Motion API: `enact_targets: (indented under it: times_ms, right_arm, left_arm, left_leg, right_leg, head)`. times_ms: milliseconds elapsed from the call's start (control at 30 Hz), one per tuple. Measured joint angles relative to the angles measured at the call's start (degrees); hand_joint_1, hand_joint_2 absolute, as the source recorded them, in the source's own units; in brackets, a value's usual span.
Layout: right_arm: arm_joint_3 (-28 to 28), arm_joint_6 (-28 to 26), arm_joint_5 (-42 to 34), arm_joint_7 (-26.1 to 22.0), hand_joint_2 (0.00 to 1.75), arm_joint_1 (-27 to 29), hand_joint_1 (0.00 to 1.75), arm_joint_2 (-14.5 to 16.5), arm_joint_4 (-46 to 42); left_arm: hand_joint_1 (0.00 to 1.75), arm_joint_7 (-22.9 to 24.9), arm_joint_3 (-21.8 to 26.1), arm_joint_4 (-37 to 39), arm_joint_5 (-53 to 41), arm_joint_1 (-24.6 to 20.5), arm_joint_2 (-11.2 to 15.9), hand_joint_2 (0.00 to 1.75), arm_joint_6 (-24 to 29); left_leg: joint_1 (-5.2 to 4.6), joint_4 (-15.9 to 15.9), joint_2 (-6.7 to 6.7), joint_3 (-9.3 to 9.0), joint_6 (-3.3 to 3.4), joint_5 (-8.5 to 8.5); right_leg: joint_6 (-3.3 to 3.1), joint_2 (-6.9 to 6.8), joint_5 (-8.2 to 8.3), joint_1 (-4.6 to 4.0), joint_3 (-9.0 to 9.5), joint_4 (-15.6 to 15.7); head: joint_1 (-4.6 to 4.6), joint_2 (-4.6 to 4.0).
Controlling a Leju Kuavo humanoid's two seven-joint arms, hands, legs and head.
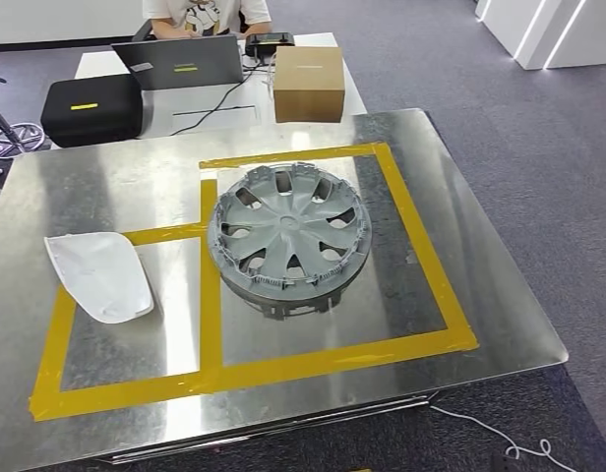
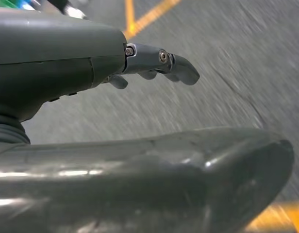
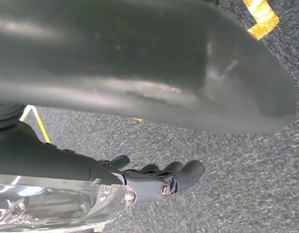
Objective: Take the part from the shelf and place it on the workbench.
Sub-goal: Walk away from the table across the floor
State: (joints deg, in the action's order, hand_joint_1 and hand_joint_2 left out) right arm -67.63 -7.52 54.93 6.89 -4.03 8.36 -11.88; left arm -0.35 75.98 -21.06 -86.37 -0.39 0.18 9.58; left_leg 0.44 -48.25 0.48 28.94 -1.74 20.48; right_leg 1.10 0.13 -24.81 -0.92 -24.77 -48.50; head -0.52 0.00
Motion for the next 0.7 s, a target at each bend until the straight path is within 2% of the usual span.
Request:
enact_targets:
  times_ms: [133,267,367,467,700]
  right_arm:
    - [0.1,0.6,1.8,1.1,0.00,0.0,0.00,0.1,0.0]
    - [0.2,0.8,2.9,1.7,0.00,0.0,0.00,0.2,0.1]
    - [1.4,1.1,6.4,2.7,0.00,0.2,0.00,0.4,0.1]
    - [3.2,0.7,8.5,3.3,0.00,0.2,0.00,0.8,0.2]
    - [5.3,1.0,9.7,3.8,0.00,0.2,0.00,1.2,0.3]
  left_arm:
    - [0.00,-2.4,0.1,2.7,0.7,-1.4,-2.3,0.00,-1.1]
    - [0.00,-3.5,0.3,4.0,1.7,-2.1,-3.3,0.00,-1.8]
    - [0.00,-8.7,2.4,4.7,8.2,-2.8,-4.0,0.00,-6.4]
    - [0.00,-12.1,5.5,5.1,12.7,-3.8,-4.9,0.00,-9.4]
    - [0.00,-13.9,9.1,5.7,17.1,-4.8,-6.2,0.00,-11.7]
  left_leg:
    - [-0.02,0.0,0.00,-0.01,0.02,-0.01]
    - [-0.01,0.0,0.00,-0.01,0.02,-0.02]
    - [-0.01,0.0,0.01,0.00,0.08,-0.05]
    - [-0.13,-0.1,0.01,-0.04,0.34,0.19]
    - [-0.71,-0.3,0.01,-0.20,1.25,0.61]
  right_leg:
    - [0.05,0.00,0.03,0.02,0.00,0.0]
    - [0.06,0.01,0.04,0.01,-0.02,0.0]
    - [0.06,-0.01,0.04,0.01,-0.02,0.0]
    - [0.24,0.01,-0.04,0.12,0.06,0.0]
    - [1.02,-0.01,-0.28,0.72,0.45,0.1]
  head:
    - [0.01,0.00]
    - [0.01,0.00]
    - [0.01,0.00]
    - [0.01,0.00]
    - [0.03,0.00]
